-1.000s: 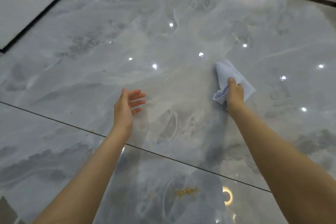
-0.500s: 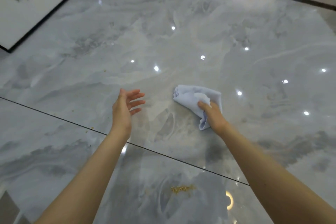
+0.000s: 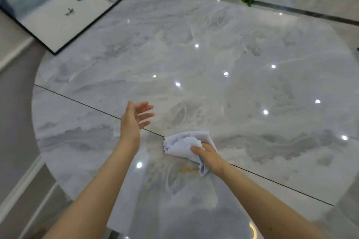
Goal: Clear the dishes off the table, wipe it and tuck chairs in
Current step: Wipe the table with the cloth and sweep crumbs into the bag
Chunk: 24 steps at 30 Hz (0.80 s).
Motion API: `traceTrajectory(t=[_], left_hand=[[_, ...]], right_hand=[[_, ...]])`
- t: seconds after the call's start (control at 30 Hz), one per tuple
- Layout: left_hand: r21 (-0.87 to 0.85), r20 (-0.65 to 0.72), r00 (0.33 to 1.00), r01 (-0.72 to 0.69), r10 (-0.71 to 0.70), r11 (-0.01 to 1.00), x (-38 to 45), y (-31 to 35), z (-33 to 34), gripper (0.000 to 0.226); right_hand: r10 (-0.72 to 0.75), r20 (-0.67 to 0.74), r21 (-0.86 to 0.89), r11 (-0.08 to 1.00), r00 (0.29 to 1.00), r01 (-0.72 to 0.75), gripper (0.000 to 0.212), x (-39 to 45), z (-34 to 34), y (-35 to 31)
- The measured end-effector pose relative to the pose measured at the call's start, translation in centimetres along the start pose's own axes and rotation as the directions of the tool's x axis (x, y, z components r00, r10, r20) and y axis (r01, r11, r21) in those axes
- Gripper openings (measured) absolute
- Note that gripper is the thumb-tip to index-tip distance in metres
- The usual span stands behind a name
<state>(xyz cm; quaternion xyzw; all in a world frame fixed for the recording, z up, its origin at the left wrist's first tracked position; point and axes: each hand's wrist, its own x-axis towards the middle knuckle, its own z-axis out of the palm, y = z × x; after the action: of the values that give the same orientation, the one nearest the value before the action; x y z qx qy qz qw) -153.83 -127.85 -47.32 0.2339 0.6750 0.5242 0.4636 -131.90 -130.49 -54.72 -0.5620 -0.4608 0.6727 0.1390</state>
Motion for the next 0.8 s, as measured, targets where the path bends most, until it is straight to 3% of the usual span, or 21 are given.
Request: traceTrajectory(t=[0.1, 0.2, 0.3, 0.4, 0.63, 0.8], left_hand=[[-0.007, -0.010, 1.000, -0.006, 0.006, 1.000, -2.2, -0.4, -1.3, 0.050], [-0.024, -0.008, 1.000, 0.008, -0.008, 1.000, -3.5, -0.8, -2.4, 0.049], [-0.027, 0.006, 1.000, 0.007, -0.007, 1.000, -3.8, -0.9, -3.1, 0.048], [-0.012, 0.044, 0.999, 0.009, -0.009, 1.000, -3.3, -0.7, -3.0, 0.049], [0.045, 0.217, 0.974, 0.057, -0.065, 0.997, -1.0, -0.3, -1.6, 0.048], [0.125, 0.400, 0.911, 0.047, -0.094, 0.991, 0.0, 0.2, -0.4, 0.047]], right_hand=[[0.022, 0.043, 0.032, 0.999, 0.999, -0.024, 0.039, -1.7, 0.4, 0.6], [0.099, -0.090, 0.248, 0.966, 0.991, -0.074, 0.029, -2.8, 0.2, 0.3], [0.233, -0.216, 0.536, 0.840, 0.948, -0.084, 0.040, -2.9, -0.7, 0.5], [0.239, -0.292, 0.703, 0.710, 0.926, 0.038, 0.021, -3.6, -1.9, -0.2], [0.275, -0.446, 0.772, 0.599, 0.852, 0.212, 0.023, -6.3, -3.0, -0.1], [0.379, -0.590, 0.785, 0.477, 0.713, 0.396, 0.030, -9.5, -2.2, 1.9]])
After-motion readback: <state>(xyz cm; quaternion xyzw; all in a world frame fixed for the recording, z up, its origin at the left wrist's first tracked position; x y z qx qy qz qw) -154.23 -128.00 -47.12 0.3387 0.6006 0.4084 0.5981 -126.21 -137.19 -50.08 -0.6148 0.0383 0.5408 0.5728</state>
